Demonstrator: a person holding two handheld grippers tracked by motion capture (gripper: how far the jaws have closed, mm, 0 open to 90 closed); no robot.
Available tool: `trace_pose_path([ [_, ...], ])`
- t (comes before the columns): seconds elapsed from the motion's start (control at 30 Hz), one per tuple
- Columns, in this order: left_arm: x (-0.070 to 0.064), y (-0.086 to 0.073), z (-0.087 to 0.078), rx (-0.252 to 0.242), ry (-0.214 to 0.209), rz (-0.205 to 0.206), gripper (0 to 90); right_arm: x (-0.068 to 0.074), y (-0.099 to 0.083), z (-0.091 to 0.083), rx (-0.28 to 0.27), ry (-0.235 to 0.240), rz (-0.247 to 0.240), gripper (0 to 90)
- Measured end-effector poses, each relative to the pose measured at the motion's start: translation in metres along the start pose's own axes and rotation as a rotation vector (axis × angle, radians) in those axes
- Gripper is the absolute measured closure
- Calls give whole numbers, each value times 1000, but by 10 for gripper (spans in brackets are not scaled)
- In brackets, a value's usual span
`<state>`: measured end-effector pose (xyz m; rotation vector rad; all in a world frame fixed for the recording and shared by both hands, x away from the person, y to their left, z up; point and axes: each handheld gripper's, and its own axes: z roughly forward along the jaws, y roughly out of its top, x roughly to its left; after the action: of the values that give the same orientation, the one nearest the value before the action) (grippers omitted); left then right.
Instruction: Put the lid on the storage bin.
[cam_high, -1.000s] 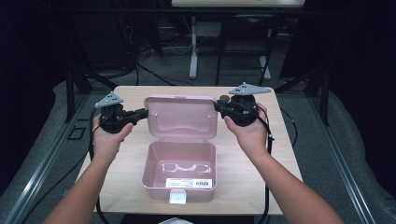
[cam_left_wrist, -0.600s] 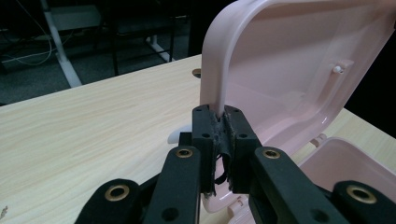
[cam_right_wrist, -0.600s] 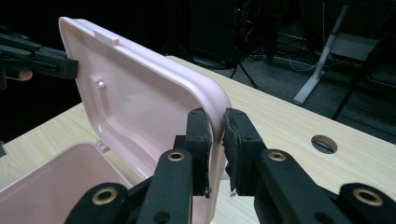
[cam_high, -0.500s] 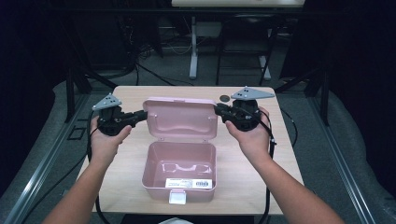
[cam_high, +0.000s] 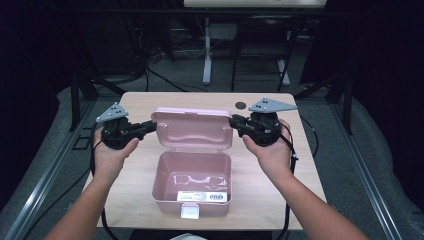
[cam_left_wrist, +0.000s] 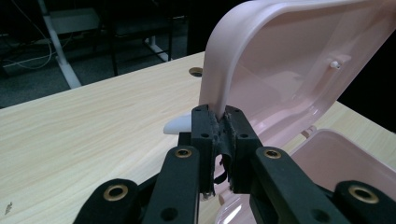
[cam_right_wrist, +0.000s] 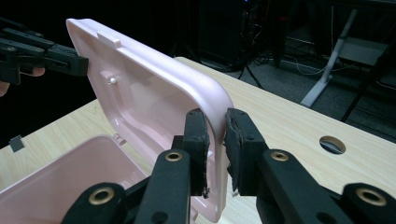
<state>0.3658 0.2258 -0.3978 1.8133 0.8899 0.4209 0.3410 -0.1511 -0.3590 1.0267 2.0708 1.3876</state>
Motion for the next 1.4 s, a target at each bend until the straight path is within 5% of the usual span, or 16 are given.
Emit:
trace_pose_path([
  [1.0,-13,-9,-17,-5,-37,22,808,11,-14,-18,-21,50,-3,743],
  [1.4,-15,-13,-23,4,-56,36,798,10,-29,-10,19,62,15,717],
])
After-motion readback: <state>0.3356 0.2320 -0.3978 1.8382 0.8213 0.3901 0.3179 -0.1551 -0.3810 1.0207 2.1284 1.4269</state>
